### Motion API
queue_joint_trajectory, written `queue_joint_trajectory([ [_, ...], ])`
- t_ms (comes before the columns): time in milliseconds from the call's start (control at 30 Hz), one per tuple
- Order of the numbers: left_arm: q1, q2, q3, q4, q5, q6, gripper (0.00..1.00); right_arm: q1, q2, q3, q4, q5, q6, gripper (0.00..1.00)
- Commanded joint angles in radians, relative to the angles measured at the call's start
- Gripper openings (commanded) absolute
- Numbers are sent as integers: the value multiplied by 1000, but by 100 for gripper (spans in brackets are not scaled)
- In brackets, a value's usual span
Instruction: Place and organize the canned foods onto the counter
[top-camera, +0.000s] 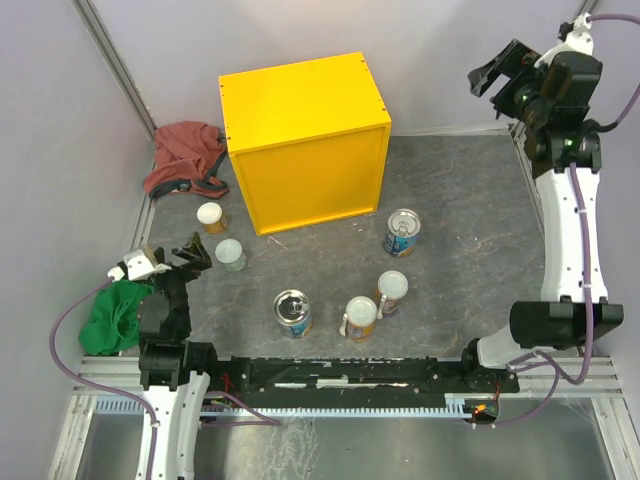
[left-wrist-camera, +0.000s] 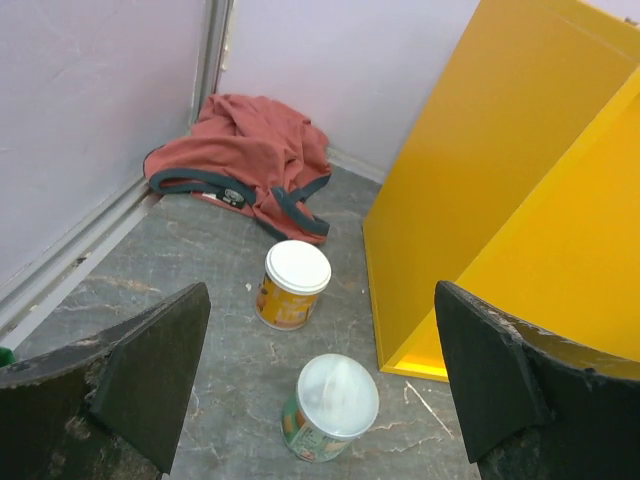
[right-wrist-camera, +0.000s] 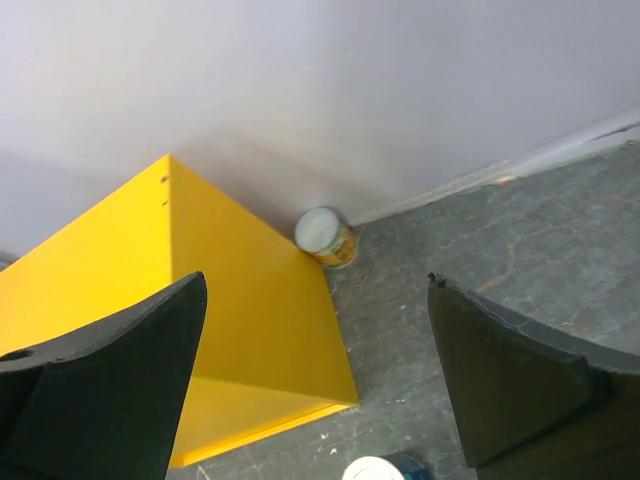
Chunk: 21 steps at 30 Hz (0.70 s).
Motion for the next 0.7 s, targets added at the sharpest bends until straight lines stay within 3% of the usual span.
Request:
queue_joint_trajectory([
  [0, 4, -21, 27, 14, 21, 0, 99, 44, -167, -127, 189, -64, 34, 99],
  [200, 4, 13, 65, 37, 78, -84, 99, 29, -416, -617, 591, -91, 311, 99],
  [267, 3, 36, 69, 46, 126, -124, 99, 41, -398, -564, 432, -107, 250, 96],
  [367, 3, 95, 93, 14, 162, -194, 99, 143, -357, -451, 75, 223, 48, 96],
  [467, 4, 164, 124, 6, 229, -221, 99, 192, -301, -370, -205, 450, 39, 94],
  [667, 3, 258, 166, -26, 312, -280, 99, 390, -411, -558, -336, 604, 64, 92],
])
